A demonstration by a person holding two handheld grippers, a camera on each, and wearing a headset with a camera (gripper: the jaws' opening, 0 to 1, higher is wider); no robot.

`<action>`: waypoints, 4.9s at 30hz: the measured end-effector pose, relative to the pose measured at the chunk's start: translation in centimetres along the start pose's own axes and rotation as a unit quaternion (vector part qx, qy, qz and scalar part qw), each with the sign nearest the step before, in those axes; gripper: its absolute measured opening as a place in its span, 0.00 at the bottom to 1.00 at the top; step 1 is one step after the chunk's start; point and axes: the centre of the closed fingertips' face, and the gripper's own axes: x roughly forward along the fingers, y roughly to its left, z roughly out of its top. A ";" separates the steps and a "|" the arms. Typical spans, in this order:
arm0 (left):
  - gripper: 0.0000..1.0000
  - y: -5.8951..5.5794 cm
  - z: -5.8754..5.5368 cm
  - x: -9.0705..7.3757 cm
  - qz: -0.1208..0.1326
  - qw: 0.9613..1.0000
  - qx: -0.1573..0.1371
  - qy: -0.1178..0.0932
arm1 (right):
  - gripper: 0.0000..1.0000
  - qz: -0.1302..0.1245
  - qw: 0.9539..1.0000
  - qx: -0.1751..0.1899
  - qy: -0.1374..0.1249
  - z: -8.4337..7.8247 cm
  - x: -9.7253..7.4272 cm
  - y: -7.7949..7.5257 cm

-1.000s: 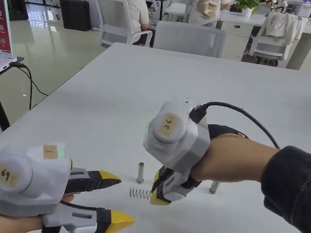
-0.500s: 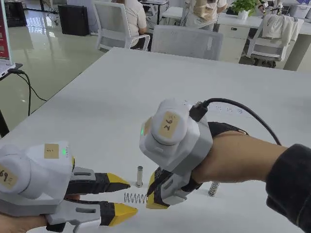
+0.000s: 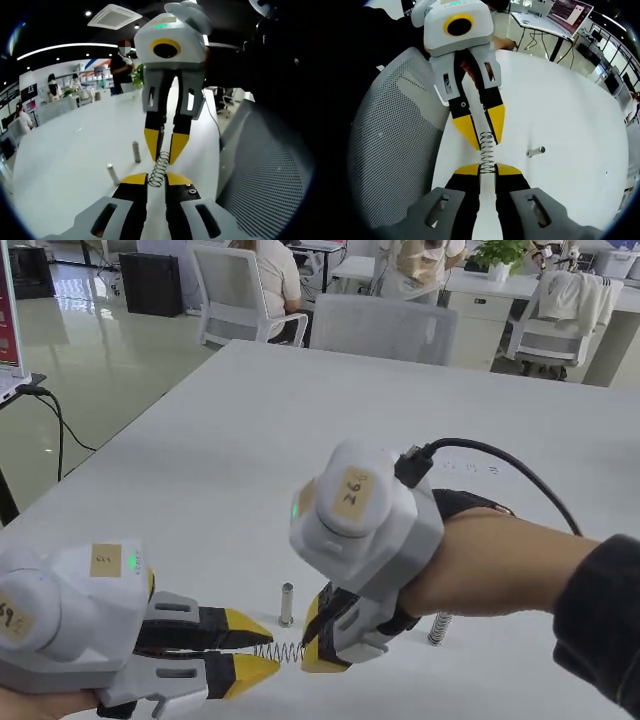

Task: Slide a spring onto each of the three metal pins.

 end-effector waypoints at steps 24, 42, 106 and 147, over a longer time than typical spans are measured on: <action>0.03 0.2 -0.4 0.2 0.002 1.000 0.005 0.006 | 0.08 0.005 0.997 0.033 -0.075 4.2 -2.2 0.0; 0.03 -0.1 0.4 0.1 -0.003 1.000 0.003 0.000 | 0.09 0.006 0.998 -0.001 -0.055 4.4 -0.8 0.3; 0.72 2.1 -2.9 -0.3 0.067 0.993 -0.091 0.021 | 0.08 -0.079 0.997 0.018 -0.001 1.7 -0.8 -8.4; 0.75 1.9 -3.0 -0.1 0.063 0.994 -0.090 0.023 | 0.08 -0.051 0.997 0.032 0.038 1.1 2.2 -9.3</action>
